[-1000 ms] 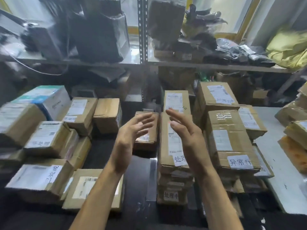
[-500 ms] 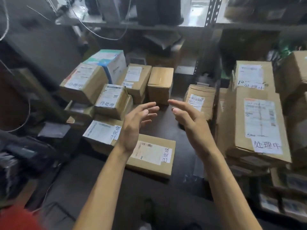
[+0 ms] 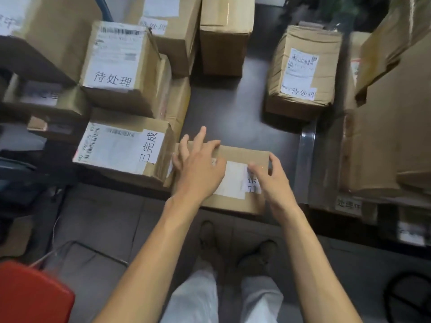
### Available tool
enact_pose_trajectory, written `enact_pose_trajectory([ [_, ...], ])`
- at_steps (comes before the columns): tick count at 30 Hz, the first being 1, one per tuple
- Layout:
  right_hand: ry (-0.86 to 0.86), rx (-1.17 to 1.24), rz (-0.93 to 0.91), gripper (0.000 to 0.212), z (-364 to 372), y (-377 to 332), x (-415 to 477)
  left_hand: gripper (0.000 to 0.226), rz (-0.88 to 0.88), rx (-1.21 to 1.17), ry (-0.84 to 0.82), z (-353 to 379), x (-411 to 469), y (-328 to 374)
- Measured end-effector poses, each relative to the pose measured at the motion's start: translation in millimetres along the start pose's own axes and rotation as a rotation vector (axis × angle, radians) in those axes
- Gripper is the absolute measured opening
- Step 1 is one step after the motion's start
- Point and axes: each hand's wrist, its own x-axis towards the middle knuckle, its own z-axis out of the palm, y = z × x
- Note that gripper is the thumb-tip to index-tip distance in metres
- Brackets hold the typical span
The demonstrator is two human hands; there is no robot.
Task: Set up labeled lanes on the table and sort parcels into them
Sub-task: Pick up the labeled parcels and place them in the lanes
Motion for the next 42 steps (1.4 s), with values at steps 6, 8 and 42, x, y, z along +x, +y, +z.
enact_pose_trajectory([
  [6, 0.041, 0.018, 0.005, 0.064, 5, 15, 13, 0.040, 0.069, -0.161, 0.168, -1, 9, 12],
  [8, 0.120, 0.122, 0.039, 0.061, 1, 17, 11, 0.039, 0.171, -0.250, 0.187, -8, 21, 24],
  [42, -0.020, -0.210, 0.035, 0.077, -10, -10, 40, 0.082, -0.166, -0.846, 0.253, 53, 37, -1],
])
